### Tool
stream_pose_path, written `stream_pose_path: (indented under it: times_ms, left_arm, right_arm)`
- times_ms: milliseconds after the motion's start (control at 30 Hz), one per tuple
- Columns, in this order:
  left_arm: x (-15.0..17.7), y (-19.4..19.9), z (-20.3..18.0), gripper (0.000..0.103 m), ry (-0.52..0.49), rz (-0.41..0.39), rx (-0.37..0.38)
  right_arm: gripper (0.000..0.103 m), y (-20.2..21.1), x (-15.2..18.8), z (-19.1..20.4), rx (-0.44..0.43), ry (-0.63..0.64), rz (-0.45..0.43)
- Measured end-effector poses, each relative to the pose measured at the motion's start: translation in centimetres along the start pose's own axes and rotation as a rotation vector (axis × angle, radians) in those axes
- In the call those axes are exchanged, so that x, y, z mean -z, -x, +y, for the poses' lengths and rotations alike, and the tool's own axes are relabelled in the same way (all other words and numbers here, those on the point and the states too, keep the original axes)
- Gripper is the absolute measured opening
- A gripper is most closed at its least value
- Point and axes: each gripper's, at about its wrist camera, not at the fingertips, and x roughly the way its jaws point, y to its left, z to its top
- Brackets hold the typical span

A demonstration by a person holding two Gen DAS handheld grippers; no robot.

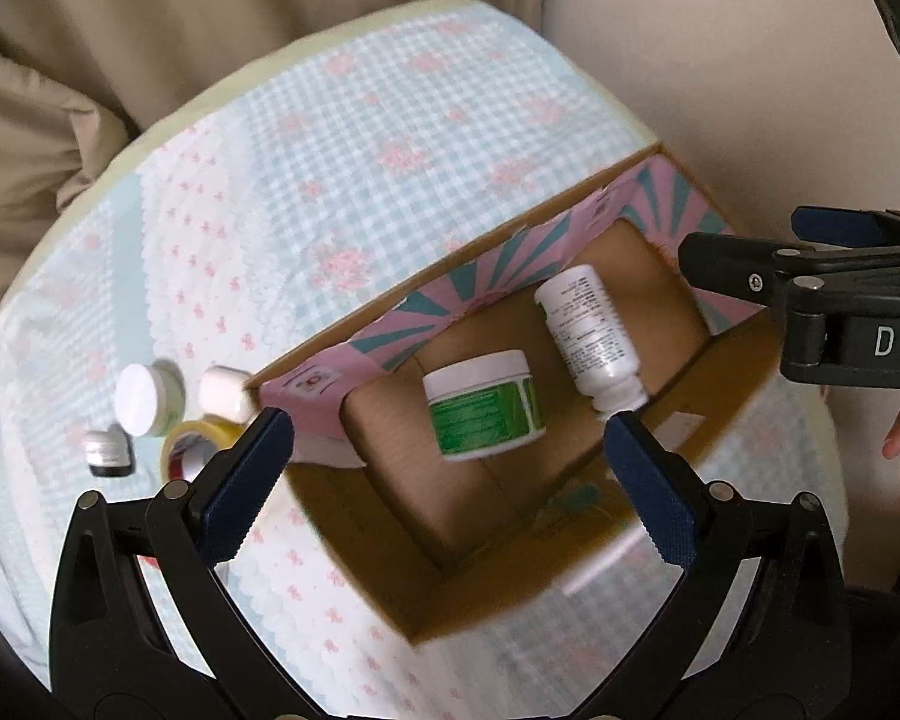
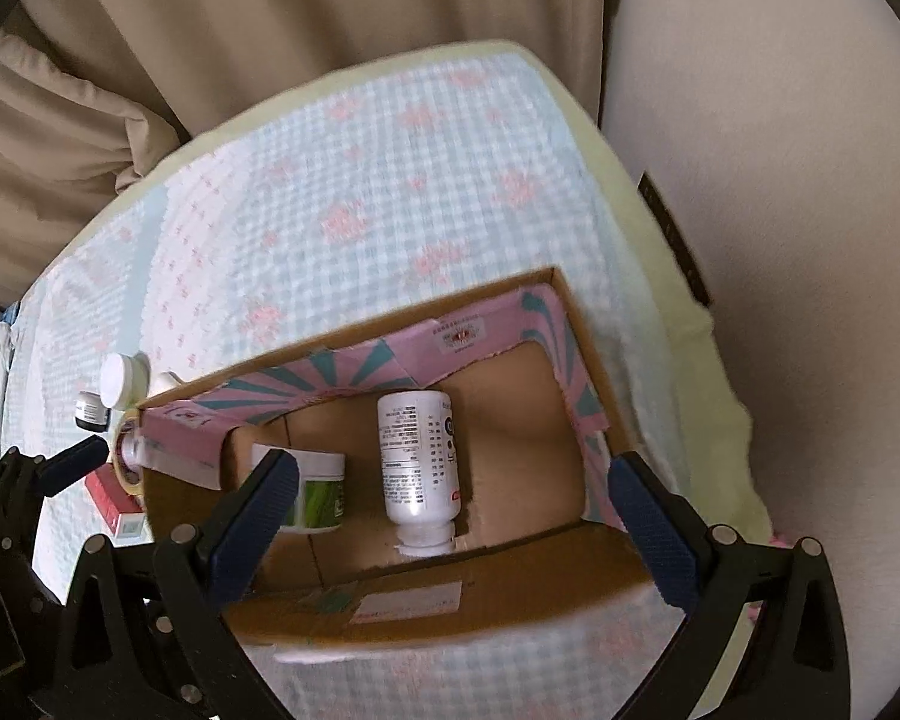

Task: Organize rigid objects
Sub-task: 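Release the jar into the box with left tool while right tool releases the pill bottle, then withdraw both tools from the cardboard box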

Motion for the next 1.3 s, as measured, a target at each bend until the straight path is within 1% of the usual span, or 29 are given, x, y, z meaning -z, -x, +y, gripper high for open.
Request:
stream_pose_path:
  times_ms: [167,300,367,600,733,800,900,1033,1100,1200,1300]
  left_arm:
    - [1.3,5.3,1.2,0.103,0.024,-0.067,0.005]
    - [3.5,10.0,3.4,0.103,0.080,-0.122,0.012]
    - [4.6,12.0,4.7,0.103,0.111,-0.142,0.010]
    - [10.0,18.2,11.4,0.103,0.209,-0.203,-0.033]
    - [12.6,20.1,15.8,0.103,0.235,-0.220,-0.046]
    - [13.8,20.8,18.1,0.103,0.243,-0.221,-0.046]
    - [15.5,21.4,21.3,0.103,0.250,-0.226,-0.045]
    - [16.9,21.1,25.7,0.103,0.244,-0.216,-0.045]
    - [17.5,20.4,28.1,0.103,0.243,-0.207,-0.036]
    - [18.0,18.7,31.3,0.103,0.240,-0.187,-0.022]
    - [18.0,16.2,34.2,0.103,0.227,-0.165,-0.013]
  right_arm:
    - [0.103,4.8,0.8,1.6,0.011,0.048,-0.061]
    - [0.103,8.7,2.3,3.7,0.025,0.082,-0.105]
    - [0.103,10.6,3.2,4.8,0.011,0.089,-0.127]
    - [0.103,15.2,6.9,10.5,0.005,0.105,-0.184]
    - [0.103,16.9,9.1,14.5,-0.017,0.114,-0.210]
    - [0.103,17.5,10.0,16.7,-0.021,0.116,-0.226]
    - [0.103,17.8,11.1,19.8,-0.025,0.082,-0.246]
    - [0.103,16.6,11.9,23.2,-0.025,0.053,-0.245]
    - [0.103,15.5,12.1,25.0,-0.023,0.036,-0.237]
    - [0.103,13.1,12.2,27.8,-0.021,0.020,-0.186]
    - [0.103,10.9,12.4,30.2,-0.002,0.021,-0.200]
